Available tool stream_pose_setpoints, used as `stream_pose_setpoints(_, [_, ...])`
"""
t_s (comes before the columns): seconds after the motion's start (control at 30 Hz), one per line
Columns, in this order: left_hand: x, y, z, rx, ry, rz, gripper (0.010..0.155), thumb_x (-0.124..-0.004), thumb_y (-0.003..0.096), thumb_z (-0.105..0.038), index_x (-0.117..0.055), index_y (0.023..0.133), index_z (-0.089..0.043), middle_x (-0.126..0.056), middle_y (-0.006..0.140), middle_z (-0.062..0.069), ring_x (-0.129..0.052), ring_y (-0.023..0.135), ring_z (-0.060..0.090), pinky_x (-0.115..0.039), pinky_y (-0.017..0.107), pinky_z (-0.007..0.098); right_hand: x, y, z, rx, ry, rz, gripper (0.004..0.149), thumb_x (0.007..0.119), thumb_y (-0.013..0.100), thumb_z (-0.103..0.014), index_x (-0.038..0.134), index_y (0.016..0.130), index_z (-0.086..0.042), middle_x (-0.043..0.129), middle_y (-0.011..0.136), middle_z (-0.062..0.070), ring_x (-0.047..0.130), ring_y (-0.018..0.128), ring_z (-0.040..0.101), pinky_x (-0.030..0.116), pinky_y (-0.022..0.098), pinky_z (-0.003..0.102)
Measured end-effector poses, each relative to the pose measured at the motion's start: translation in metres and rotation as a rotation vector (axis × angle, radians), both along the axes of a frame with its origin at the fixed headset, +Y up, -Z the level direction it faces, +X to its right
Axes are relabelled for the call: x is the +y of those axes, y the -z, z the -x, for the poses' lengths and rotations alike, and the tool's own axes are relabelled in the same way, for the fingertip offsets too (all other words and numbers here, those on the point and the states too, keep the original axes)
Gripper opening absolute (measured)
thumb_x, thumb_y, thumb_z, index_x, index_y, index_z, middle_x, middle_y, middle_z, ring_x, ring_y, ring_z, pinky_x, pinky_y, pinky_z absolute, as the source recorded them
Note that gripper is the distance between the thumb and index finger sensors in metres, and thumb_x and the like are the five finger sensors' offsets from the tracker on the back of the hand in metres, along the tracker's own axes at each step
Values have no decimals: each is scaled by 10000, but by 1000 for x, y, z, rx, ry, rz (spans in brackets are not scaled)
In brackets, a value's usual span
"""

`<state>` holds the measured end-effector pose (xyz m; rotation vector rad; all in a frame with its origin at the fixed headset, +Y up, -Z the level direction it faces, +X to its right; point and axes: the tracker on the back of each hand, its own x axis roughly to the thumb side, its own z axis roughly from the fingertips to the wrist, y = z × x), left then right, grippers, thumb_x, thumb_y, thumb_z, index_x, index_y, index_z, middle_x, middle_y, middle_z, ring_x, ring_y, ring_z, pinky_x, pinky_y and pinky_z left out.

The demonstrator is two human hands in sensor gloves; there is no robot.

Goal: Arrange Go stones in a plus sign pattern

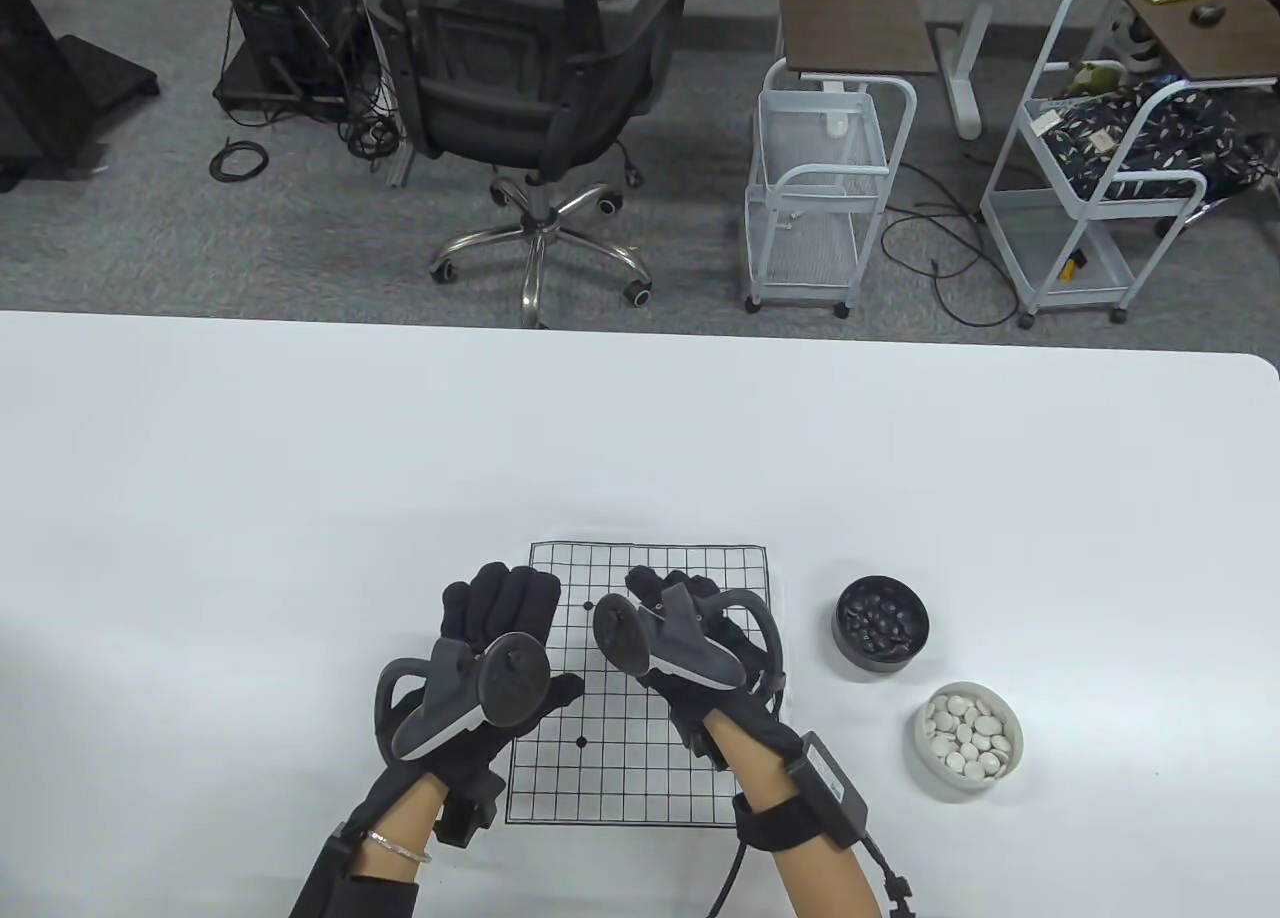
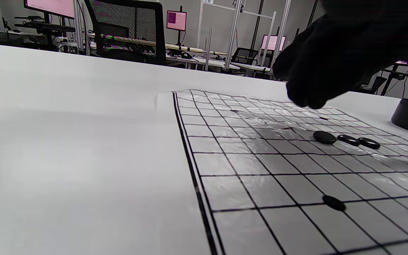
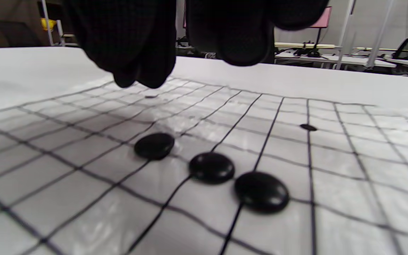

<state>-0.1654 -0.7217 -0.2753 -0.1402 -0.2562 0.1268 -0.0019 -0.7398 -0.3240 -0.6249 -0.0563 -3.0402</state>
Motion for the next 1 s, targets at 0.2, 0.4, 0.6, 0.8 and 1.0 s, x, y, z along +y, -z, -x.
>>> stream_pose_setpoints(0.2, [0, 1, 2, 8, -7, 6, 908, -550, 469, -673, -54, 1120, -280, -153, 1276, 53, -162, 1190, 377, -130, 849, 566, -9, -3, 7, 58, -44, 13, 359, 844, 416, -377, 920, 743, -252, 691, 1067, 83, 793, 927, 321, 603, 679, 566])
stream_pose_setpoints(0.4, [0, 1, 3, 12, 6, -3, 907, -551, 469, -673, -58, 1120, -280, -156, 1275, 54, -168, 1188, 381, -135, 847, 568, -12, -5, 9, 62, -83, 16, 357, 843, 421, -373, 913, 750, -256, 684, 1073, 85, 790, 932, 323, 600, 681, 567])
stream_pose_setpoints(0.6, [0, 2, 3, 13, 4, 2, 907, -549, 469, -674, -56, 1120, -279, -156, 1275, 55, -168, 1188, 379, -134, 848, 567, -10, -5, 8, 61, -94, 16, 371, 834, 434, -366, 889, 785, -259, 693, 1071, 79, 797, 929, 322, 604, 678, 565])
stream_pose_setpoints(0.8, [0, 2, 3, 7, 5, 0, 907, -550, 469, -673, -58, 1121, -279, -157, 1275, 56, -168, 1188, 383, -135, 848, 568, -9, -5, 6, 54, -82, 27, 417, 830, 436, -367, 865, 836, -254, 688, 1078, 82, 786, 940, 334, 596, 684, 572])
stream_pose_setpoints(1.0, [-1, 2, 2, 0, 3, -1, 909, -550, 470, -673, -55, 1122, -277, -157, 1275, 57, -168, 1189, 380, -134, 848, 568, 16, -5, -13, -9, -22, 17, 534, 829, 438, -380, 776, 946, -225, 653, 1106, 100, 738, 979, 367, 561, 703, 598])
